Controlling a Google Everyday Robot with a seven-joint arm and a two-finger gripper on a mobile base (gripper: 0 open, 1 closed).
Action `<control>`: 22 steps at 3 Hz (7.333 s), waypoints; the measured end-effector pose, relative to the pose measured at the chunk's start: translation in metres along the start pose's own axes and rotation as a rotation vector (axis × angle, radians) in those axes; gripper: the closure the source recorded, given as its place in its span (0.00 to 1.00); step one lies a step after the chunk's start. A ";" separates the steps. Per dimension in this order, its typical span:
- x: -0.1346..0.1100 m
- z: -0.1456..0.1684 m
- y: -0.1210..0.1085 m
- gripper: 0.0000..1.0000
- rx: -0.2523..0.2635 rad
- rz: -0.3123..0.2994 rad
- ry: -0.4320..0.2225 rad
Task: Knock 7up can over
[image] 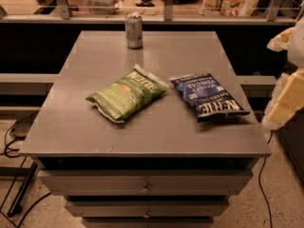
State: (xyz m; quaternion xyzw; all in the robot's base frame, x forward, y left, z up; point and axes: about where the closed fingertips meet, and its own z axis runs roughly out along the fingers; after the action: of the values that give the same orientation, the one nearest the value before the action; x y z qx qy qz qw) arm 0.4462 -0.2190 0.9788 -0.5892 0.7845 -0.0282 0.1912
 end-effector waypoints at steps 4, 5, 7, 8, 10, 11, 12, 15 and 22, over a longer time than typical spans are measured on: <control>-0.037 0.005 -0.055 0.00 0.135 0.142 -0.328; -0.056 0.018 -0.057 0.00 0.129 0.160 -0.337; -0.136 0.057 -0.080 0.00 0.119 0.194 -0.495; -0.178 0.076 -0.102 0.00 0.125 0.233 -0.573; -0.217 0.097 -0.132 0.00 0.126 0.285 -0.645; -0.230 0.109 -0.135 0.00 0.125 0.313 -0.665; -0.254 0.129 -0.149 0.00 0.117 0.338 -0.736; -0.319 0.196 -0.200 0.00 0.140 0.348 -0.861; -0.371 0.267 -0.279 0.61 0.143 0.445 -0.919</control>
Offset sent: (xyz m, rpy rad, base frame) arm 0.1075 0.0336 0.0345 0.5160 -0.3037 -0.1405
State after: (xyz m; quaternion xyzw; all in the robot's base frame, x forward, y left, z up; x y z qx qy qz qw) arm 0.8762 0.0918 0.9063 -0.3451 0.7220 0.2212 0.5574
